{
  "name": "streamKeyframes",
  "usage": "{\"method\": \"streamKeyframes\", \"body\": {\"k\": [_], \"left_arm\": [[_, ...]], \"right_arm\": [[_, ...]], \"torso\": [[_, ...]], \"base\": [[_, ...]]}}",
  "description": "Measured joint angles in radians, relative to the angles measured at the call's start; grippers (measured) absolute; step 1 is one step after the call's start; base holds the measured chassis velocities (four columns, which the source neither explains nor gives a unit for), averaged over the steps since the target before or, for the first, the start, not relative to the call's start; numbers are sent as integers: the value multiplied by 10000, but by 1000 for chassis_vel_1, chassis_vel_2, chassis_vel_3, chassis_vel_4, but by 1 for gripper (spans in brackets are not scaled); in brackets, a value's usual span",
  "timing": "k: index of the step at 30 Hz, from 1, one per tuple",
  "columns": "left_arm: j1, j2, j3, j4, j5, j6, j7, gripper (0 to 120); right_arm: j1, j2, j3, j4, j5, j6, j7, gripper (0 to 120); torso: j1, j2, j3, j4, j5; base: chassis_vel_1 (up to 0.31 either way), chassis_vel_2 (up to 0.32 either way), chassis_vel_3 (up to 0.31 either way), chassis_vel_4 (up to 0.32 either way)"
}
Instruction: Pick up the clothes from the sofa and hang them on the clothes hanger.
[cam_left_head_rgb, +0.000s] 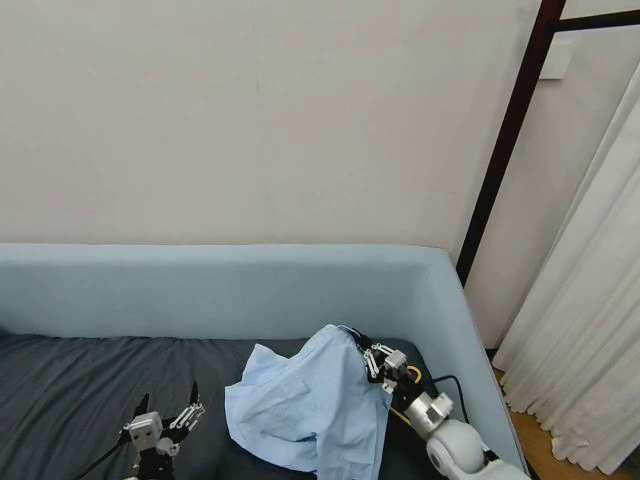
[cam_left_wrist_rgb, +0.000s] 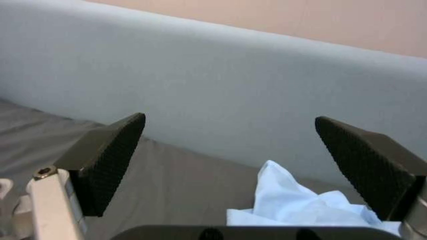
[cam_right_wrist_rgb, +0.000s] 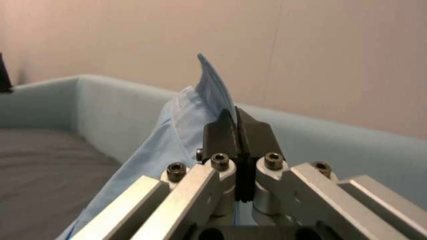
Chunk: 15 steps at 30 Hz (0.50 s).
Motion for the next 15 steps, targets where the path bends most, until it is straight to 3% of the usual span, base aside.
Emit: {"method": "streamKeyframes", "body": {"k": [7, 15], "left_arm": [[-350, 122, 274, 295, -133, 0, 55, 100], [-453, 204, 297, 415, -222, 0, 85, 100]], "right_arm": [[-1480, 269, 477, -1134, -1434, 671, -704, 0], [-2134, 264, 537, -1500, -2179, 1019, -1832, 0]], "torso": [[0, -1, 1, 4, 3], [0, 0, 1, 5, 1]], "base": [[0, 0, 0, 0], [0, 0, 0, 0]]}}
